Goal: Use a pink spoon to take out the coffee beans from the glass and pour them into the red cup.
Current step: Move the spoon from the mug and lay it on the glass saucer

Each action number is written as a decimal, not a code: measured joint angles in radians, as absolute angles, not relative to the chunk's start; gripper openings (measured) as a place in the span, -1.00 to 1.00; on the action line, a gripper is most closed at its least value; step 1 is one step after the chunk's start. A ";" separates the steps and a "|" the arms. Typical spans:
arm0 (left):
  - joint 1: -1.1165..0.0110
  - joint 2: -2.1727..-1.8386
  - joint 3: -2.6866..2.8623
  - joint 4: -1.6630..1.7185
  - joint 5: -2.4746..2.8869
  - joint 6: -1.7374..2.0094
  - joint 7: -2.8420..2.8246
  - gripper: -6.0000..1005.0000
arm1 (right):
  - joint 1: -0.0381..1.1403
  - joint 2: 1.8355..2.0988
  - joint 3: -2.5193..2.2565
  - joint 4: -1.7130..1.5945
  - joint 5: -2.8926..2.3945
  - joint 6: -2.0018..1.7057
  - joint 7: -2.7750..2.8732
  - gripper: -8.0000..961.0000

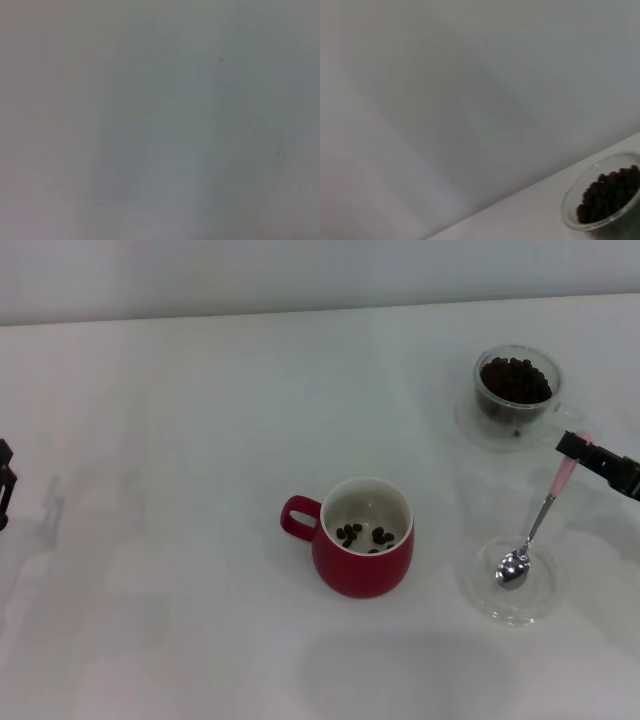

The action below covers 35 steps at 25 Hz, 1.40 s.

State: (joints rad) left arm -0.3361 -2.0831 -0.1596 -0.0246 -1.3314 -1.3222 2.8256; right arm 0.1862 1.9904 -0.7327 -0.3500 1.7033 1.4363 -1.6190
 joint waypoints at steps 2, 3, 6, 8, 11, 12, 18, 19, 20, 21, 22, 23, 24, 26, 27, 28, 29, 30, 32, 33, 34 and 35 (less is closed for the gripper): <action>-0.335 -2.083 -0.160 -0.025 -1.332 -1.322 2.826 -0.03 | 0.184 1.989 -0.734 -0.350 1.703 1.424 -1.620 -0.61; -0.334 -2.083 -0.160 -0.025 -1.333 -1.322 2.826 -0.03 | 0.182 1.987 -0.734 -0.350 1.703 1.420 -1.620 -0.61; -0.333 -2.083 -0.160 -0.027 -1.335 -1.322 2.826 -0.03 | 0.177 1.987 -0.736 -0.350 1.699 1.416 -1.618 -0.61; -0.333 -2.083 -0.160 -0.027 -1.335 -1.322 2.826 -0.03 | 0.176 1.988 -0.735 -0.347 1.686 1.415 -1.608 -0.60; -0.335 -2.083 -0.160 -0.028 -1.335 -1.322 2.826 -0.03 | 0.174 1.989 -0.734 -0.331 1.676 1.412 -1.589 -0.60; -0.336 -2.083 -0.160 -0.029 -1.335 -1.322 2.826 -0.03 | 0.174 1.987 -0.736 -0.322 1.676 1.412 -1.585 -0.60; -0.338 -2.083 -0.160 -0.031 -1.332 -1.322 2.826 -0.03 | 0.174 1.984 -0.738 -0.296 1.674 1.412 -1.559 -0.59; -0.339 -2.083 -0.160 -0.031 -1.332 -1.322 2.826 -0.03 | 0.174 1.984 -0.738 -0.294 1.675 1.409 -1.556 -0.59; -0.339 -2.083 -0.160 -0.031 -1.331 -1.322 2.826 -0.03 | 0.175 1.983 -0.738 -0.289 1.674 1.409 -1.553 -0.59; -0.339 -2.083 -0.160 -0.031 -1.331 -1.322 2.826 -0.03 | 0.176 1.982 -0.738 -0.284 1.674 1.408 -1.551 -0.59; -0.339 -2.083 -0.160 -0.031 -1.331 -1.322 2.826 -0.03 | 0.178 1.978 -0.737 -0.276 1.675 1.408 -1.547 -0.59; -0.339 -2.084 -0.160 -0.031 -1.331 -1.322 2.826 -0.03 | 0.181 1.975 -0.736 -0.268 1.674 1.408 -1.544 -0.59; -0.339 -2.084 -0.160 -0.031 -1.331 -1.322 2.826 -0.03 | 0.183 1.973 -0.736 -0.262 1.674 1.408 -1.542 -0.59; -0.339 -2.085 -0.160 -0.032 -1.331 -1.322 2.826 -0.03 | 0.186 1.971 -0.737 -0.258 1.675 1.408 -1.539 -0.59; -0.339 -2.085 -0.160 -0.032 -1.331 -1.322 2.826 -0.03 | 0.187 1.970 -0.737 -0.258 1.675 1.407 -1.537 -0.59; -0.339 -2.085 -0.160 -0.032 -1.331 -1.322 2.826 -0.03 | 0.187 1.970 -0.738 -0.258 1.674 1.404 -1.535 -0.58; -0.338 -2.085 -0.160 -0.032 -1.331 -1.322 2.826 -0.03 | 0.188 1.970 -0.738 -0.258 1.675 1.400 -1.533 -0.58; -0.338 -2.085 -0.160 -0.032 -1.331 -1.322 2.826 -0.03 | 0.189 1.970 -0.738 -0.258 1.675 1.398 -1.533 -0.58; -0.337 -2.085 -0.160 -0.032 -1.331 -1.322 2.826 -0.03 | 0.190 1.970 -0.738 -0.258 1.675 1.388 -1.532 -0.58; -0.337 -2.085 -0.160 -0.032 -1.331 -1.322 2.826 -0.03 | 0.191 1.970 -0.738 -0.258 1.674 1.383 -1.532 -0.58; -0.337 -2.085 -0.160 -0.032 -1.331 -1.322 2.826 -0.03 | 0.192 1.970 -0.738 -0.258 1.672 1.378 -1.531 -0.58; -0.337 -2.085 -0.160 -0.032 -1.331 -1.322 2.826 -0.03 | 0.193 1.970 -0.738 -0.258 1.670 1.373 -1.531 -0.58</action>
